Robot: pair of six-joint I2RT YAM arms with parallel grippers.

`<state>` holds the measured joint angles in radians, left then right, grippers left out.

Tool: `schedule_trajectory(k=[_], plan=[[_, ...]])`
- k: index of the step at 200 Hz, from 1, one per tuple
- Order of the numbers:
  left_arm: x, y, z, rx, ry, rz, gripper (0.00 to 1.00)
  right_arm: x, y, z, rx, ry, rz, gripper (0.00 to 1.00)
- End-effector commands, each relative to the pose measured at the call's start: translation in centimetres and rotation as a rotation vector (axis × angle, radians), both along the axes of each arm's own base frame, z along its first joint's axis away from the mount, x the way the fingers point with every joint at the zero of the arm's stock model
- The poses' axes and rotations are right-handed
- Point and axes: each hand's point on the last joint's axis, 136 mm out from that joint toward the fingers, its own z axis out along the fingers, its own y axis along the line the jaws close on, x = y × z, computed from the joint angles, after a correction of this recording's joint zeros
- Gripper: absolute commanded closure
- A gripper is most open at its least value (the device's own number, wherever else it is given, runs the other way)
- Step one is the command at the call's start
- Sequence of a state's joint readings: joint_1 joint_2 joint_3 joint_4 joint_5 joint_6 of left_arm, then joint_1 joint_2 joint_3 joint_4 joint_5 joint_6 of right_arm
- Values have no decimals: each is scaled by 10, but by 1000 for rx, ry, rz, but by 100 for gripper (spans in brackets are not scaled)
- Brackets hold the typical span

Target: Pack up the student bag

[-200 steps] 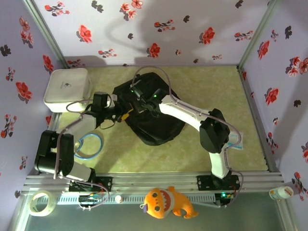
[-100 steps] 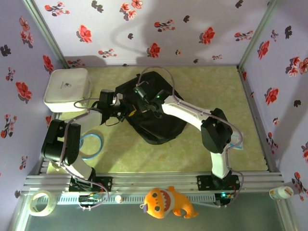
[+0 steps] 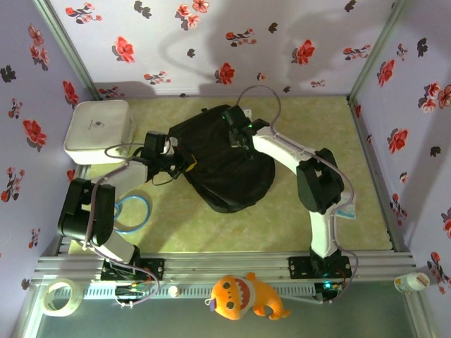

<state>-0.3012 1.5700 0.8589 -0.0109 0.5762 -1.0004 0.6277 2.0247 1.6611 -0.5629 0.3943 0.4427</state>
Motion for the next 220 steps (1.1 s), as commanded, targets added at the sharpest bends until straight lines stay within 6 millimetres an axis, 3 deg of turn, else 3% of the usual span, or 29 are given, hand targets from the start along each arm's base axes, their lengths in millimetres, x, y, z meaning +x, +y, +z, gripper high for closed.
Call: schedule_trajectory(k=[1,26,59,96,118,140,160,188,189,205,220], plan=[[5,15,-1,62,0,29,100,19,-60,-3,-73,1,-186,99],[23,4,4,69,-32,-2,100,26,-53,8,-20,-25,-153,99],[72,-25,16,67,-102,-44,100,32,-67,22,-4,-58,-186,98],[133,-51,29,96,-207,-28,80,33,-109,21,-4,-65,-353,98],[151,-49,31,166,-231,26,63,38,-102,31,49,-84,-290,89],[148,-38,45,242,-265,55,50,32,-90,58,108,-100,-199,71],[135,-14,73,340,-332,91,41,14,-99,94,133,-153,-193,55],[103,36,113,541,-431,158,24,-15,-137,134,119,-279,-253,23],[102,38,113,552,-433,162,23,-17,-138,128,109,-268,-255,23],[83,73,126,670,-485,226,13,-34,-166,138,87,-331,-306,12],[65,102,127,759,-519,271,5,-51,-196,134,34,-381,-371,1]])
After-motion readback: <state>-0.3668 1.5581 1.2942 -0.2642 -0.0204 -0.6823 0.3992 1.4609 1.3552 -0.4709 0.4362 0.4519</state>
